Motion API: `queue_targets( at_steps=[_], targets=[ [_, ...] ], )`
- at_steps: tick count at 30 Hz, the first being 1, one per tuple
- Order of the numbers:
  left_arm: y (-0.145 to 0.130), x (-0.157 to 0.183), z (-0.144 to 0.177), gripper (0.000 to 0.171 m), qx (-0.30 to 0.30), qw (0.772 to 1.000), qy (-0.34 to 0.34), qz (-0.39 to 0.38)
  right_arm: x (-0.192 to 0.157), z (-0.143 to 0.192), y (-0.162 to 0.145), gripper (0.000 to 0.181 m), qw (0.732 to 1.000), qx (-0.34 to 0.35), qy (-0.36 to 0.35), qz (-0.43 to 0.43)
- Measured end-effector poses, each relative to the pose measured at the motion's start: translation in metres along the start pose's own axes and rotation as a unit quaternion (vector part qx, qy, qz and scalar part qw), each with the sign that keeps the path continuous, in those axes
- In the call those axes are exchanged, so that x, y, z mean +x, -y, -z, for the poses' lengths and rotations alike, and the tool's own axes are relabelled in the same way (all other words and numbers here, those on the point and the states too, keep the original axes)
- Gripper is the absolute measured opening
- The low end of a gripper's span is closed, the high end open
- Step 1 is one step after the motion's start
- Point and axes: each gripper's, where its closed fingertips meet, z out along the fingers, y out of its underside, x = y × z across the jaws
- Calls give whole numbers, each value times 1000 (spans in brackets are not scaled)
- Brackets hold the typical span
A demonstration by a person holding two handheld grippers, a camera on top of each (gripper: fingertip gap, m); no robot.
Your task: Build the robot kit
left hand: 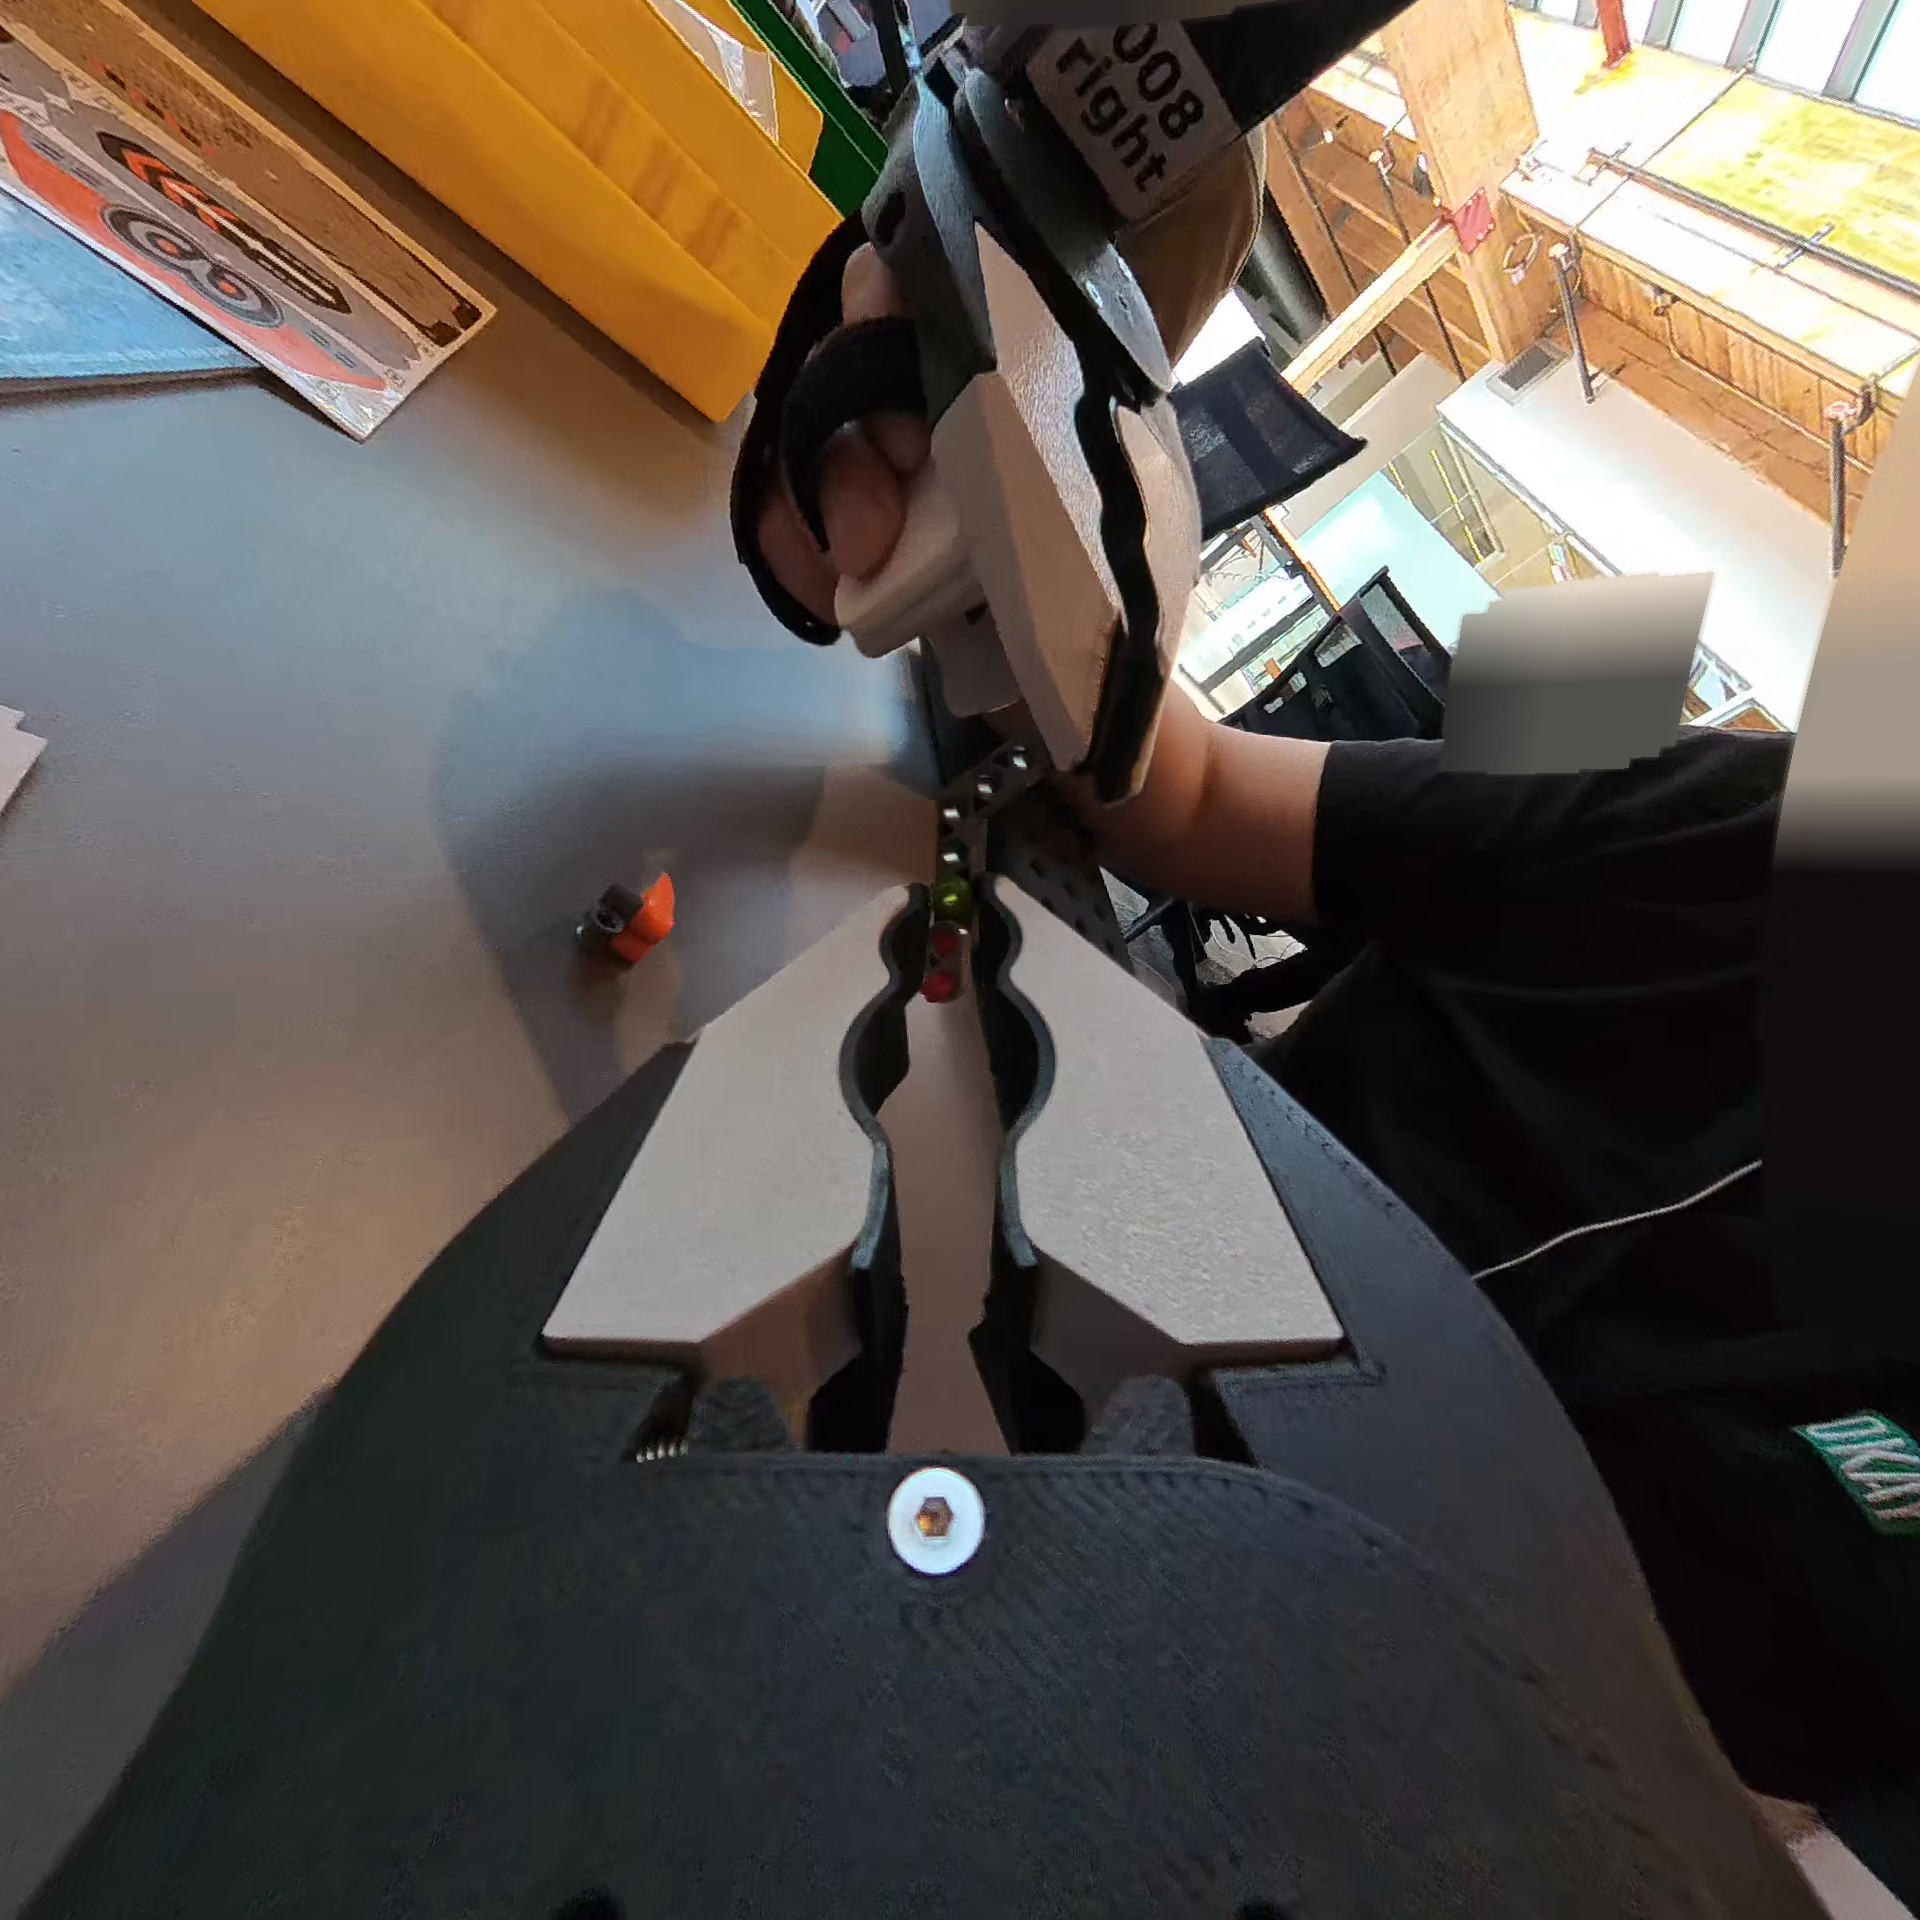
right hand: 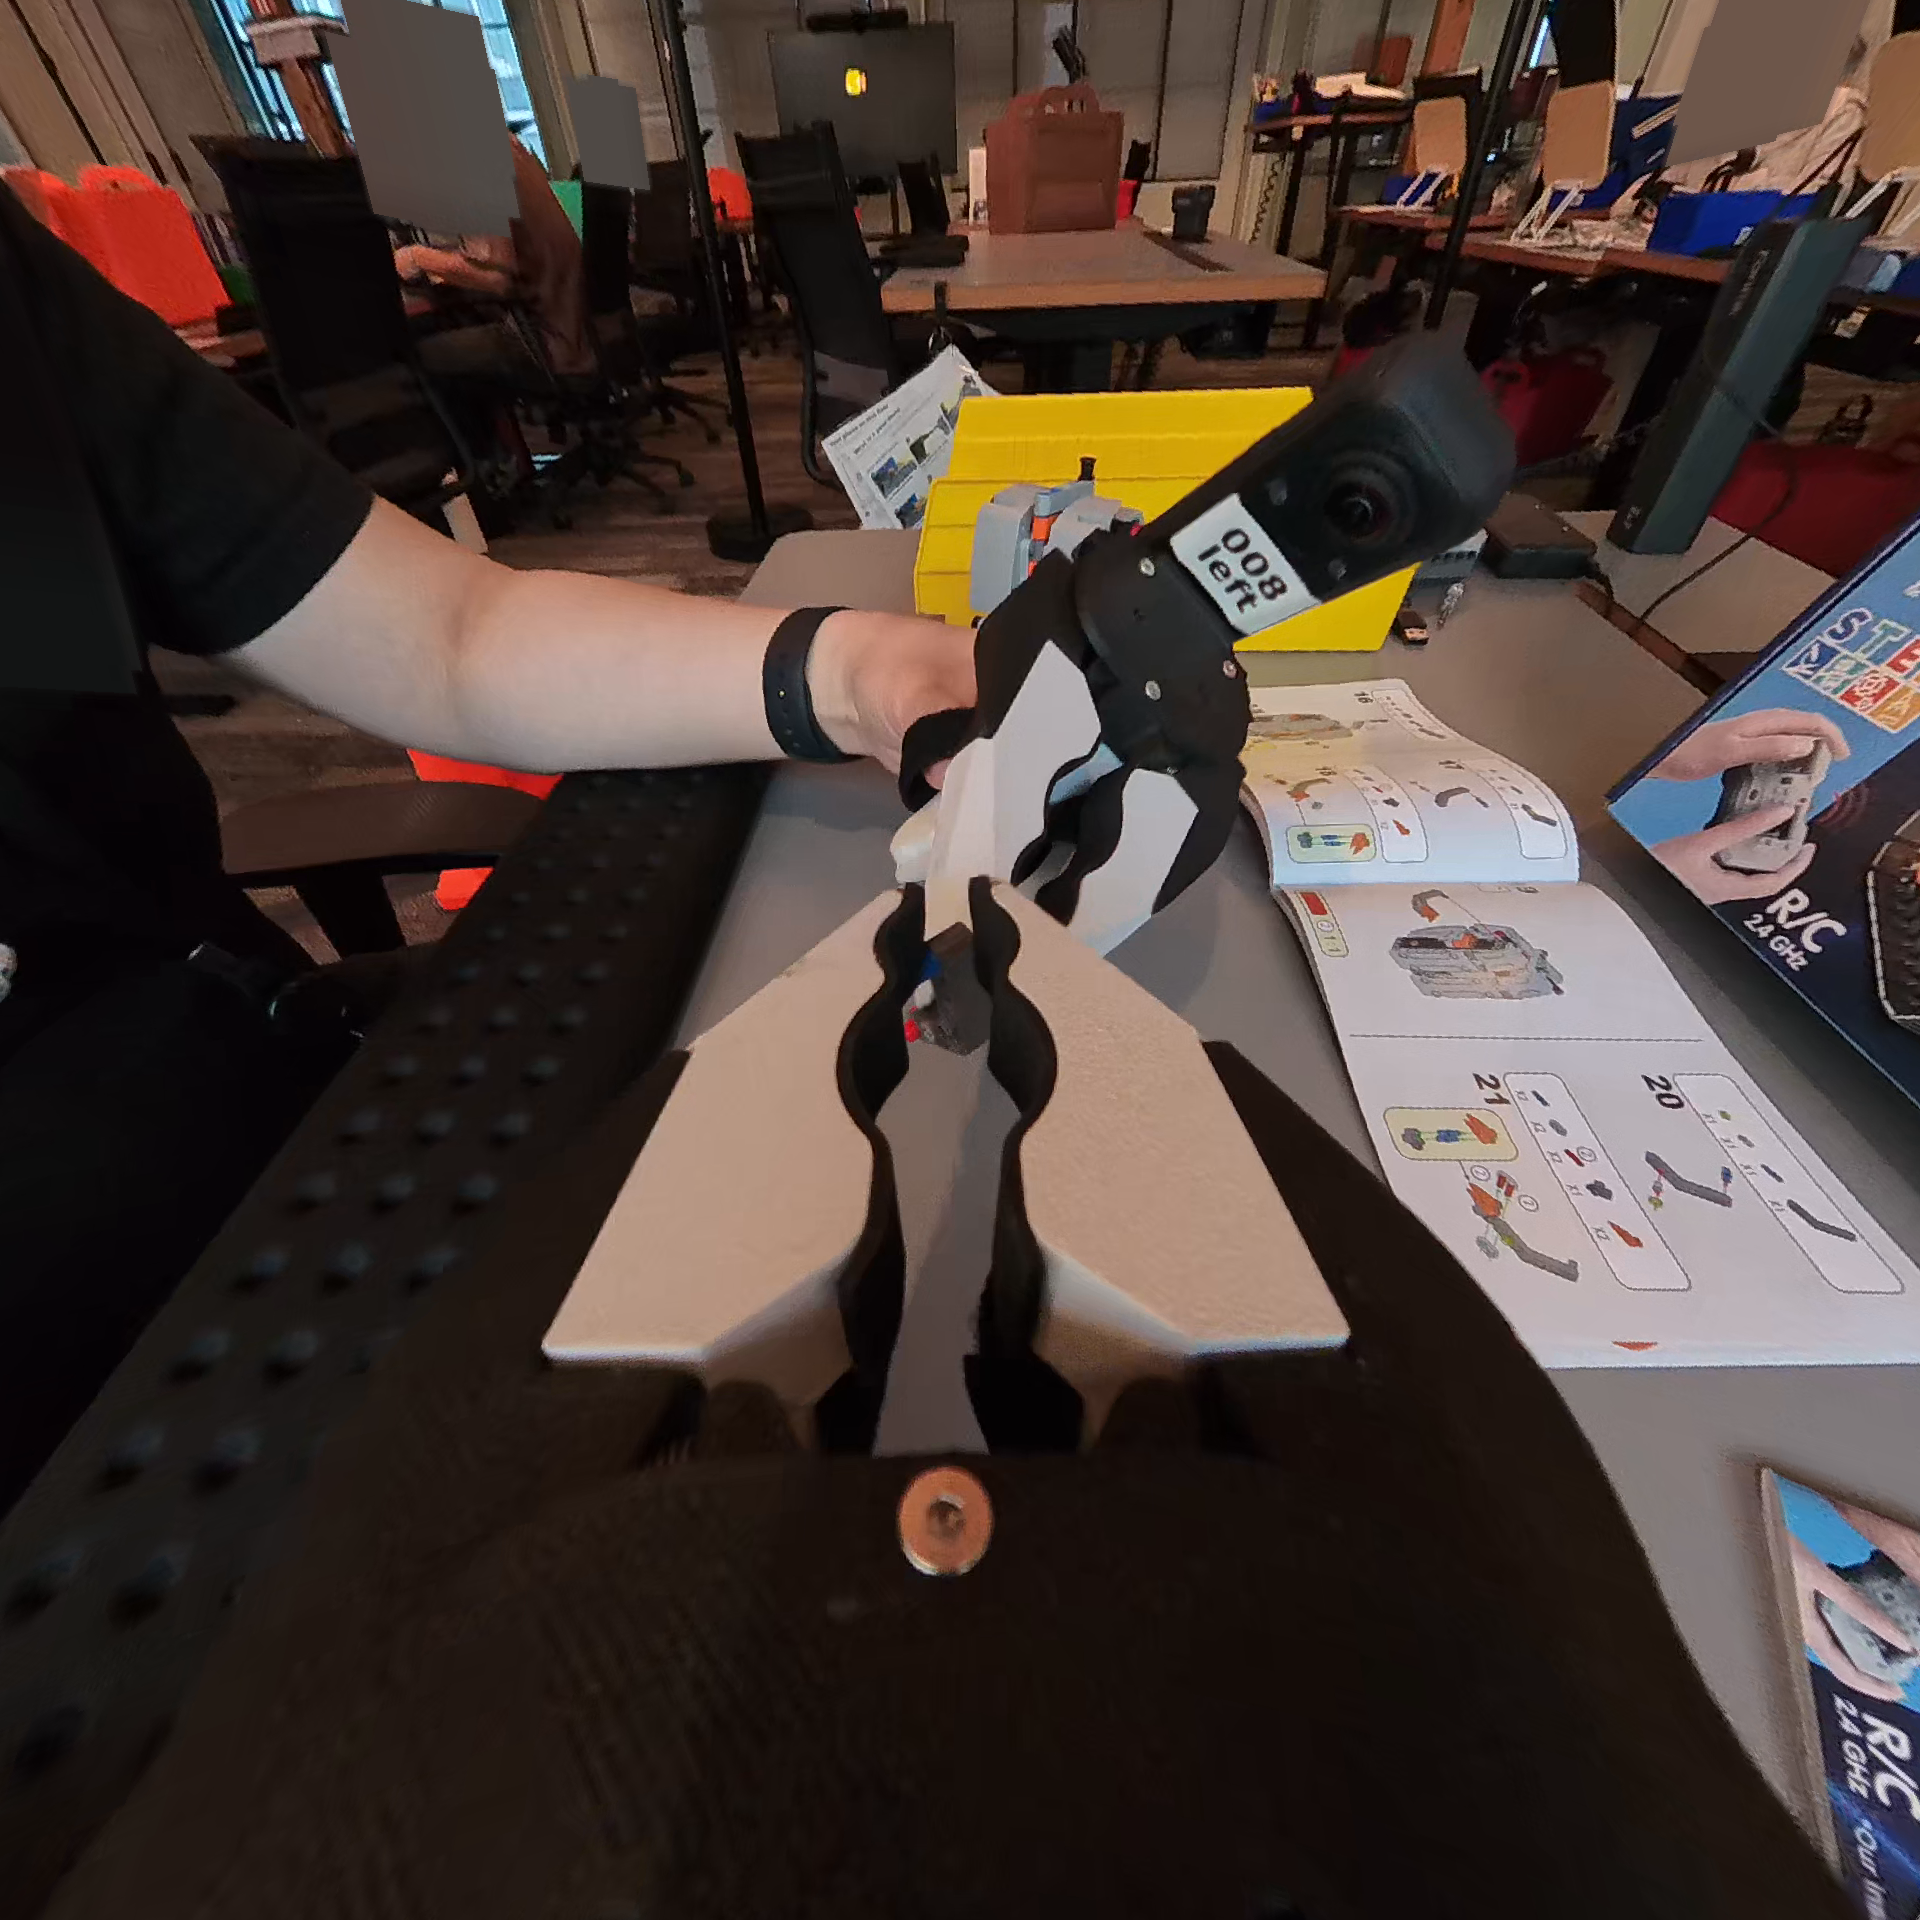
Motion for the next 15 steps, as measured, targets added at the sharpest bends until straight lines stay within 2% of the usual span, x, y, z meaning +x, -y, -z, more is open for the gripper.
queue_targets(
  at_steps=[4, 6, 7, 11, 15],
  targets=[
    [5, 2, 7, 6, 18, 999, -14, 24, 6, 0, 7, 11, 999, 30, -11, -18],
    [11, 7, 13, 6, 40, 998, -34, 34, 14, 4, 15, 36, 997, 66, -27, -41],
    [13, 11, 15, 5, 47, 997, -47, 39, 17, 6, 18, 39, 994, 84, -27, -60],
    [16, 17, 15, 5, 57, 995, -72, 50, 12, 8, 21, 37, 982, 123, 43, -140],
    [20, 26, 13, 5, 67, 991, -101, 56, 4, 11, 29, 36, 974, 147, 80, -151]
  ],
)
